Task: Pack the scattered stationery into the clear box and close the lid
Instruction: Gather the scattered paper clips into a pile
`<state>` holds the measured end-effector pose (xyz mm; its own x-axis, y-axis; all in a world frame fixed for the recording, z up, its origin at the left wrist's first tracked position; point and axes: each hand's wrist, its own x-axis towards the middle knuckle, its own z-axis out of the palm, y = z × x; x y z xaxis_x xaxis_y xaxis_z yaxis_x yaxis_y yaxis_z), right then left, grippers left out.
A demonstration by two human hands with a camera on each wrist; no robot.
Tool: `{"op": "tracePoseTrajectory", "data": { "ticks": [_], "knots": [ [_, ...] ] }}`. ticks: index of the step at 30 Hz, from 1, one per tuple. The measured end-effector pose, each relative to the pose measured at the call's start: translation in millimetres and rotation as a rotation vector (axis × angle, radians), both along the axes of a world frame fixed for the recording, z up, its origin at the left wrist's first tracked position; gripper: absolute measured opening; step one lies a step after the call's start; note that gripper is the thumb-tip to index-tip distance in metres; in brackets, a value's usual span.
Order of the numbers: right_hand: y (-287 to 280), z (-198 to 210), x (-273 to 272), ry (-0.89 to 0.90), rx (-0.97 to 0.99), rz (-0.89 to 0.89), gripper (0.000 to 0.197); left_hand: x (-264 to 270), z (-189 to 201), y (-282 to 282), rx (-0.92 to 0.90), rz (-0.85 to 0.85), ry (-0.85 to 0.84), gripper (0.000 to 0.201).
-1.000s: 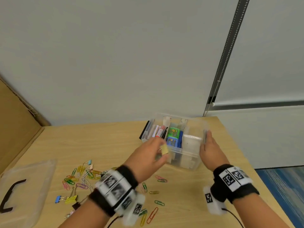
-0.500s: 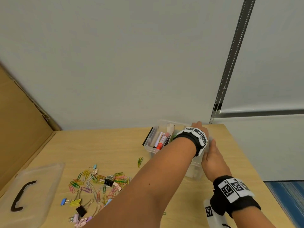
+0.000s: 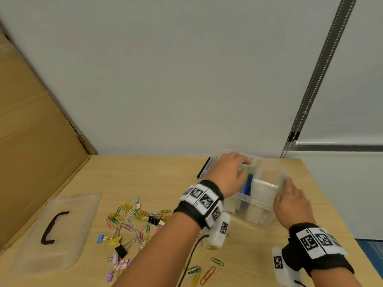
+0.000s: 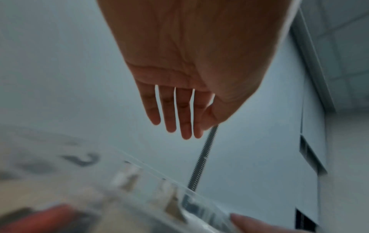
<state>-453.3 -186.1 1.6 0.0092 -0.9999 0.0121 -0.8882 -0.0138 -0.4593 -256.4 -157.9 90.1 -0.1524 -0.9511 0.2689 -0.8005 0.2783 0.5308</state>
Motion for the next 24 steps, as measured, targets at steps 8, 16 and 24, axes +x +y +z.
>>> {"op": "tracePoseTrajectory", "data": {
  "ticks": [8, 16, 24],
  "knots": [
    [55, 22, 81, 0.076, -0.280, 0.175, 0.055, 194, -70, 89, 0.049, 0.501, -0.025, 0.028],
    [98, -5, 221, -0.062, -0.205, 0.684, 0.023, 274, -111, 96, 0.491, 0.392, -0.343, 0.036],
    [92, -40, 283, 0.105, 0.118, 0.703, 0.017, 283, -125, 79, 0.521, 0.294, -0.416, 0.038]
  ]
}}
